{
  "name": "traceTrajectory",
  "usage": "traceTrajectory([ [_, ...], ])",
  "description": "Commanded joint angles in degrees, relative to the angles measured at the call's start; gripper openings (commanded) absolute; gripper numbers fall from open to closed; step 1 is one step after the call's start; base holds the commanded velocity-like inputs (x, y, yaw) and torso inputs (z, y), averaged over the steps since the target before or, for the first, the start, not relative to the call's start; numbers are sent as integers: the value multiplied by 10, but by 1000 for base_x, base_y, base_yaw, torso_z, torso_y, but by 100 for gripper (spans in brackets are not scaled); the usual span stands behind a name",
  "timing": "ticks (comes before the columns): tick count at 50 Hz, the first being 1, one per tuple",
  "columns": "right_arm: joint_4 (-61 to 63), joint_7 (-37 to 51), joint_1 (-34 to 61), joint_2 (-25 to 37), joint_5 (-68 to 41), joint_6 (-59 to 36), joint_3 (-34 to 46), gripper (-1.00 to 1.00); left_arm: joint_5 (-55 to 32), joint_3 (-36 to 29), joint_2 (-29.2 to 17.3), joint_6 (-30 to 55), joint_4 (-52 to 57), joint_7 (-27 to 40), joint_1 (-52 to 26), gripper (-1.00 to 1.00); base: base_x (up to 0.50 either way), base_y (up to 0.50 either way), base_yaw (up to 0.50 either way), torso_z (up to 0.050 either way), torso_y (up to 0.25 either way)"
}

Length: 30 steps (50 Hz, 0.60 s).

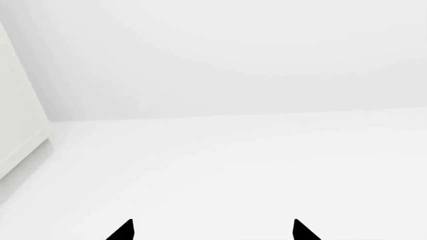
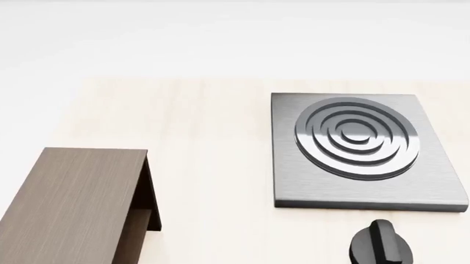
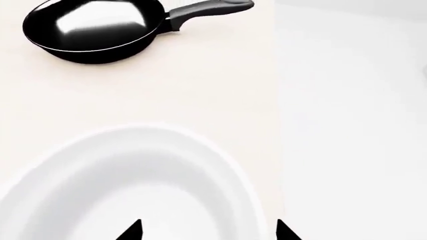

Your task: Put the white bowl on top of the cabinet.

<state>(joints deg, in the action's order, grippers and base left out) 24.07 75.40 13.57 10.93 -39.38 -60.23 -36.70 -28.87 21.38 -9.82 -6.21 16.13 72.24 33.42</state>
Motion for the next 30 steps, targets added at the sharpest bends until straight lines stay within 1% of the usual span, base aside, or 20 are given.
traceTrajectory([
  [1,-121,18,-39,-3,32,1,-52,100,-1,-1,0,1,-1,-1,-1,100,0,0,0,0,0],
  [20,-136,22,-45,-9,47,13,-58,100,0,-2,-1,2,-1,1,-3,100,-1,0,-1,-2,0],
  [26,-146,6,-46,-2,51,15,-37,100,0,-2,0,2,0,1,-2,100,0,-2,-4,-2,0],
  [27,-149,2,-45,-2,51,16,-33,-100,0,-2,0,1,0,1,-2,100,-11,-3,-4,-11,0],
  [30,-154,-3,-42,2,53,13,-22,-100,1,-2,0,2,0,1,-2,100,0,-2,-3,0,0],
])
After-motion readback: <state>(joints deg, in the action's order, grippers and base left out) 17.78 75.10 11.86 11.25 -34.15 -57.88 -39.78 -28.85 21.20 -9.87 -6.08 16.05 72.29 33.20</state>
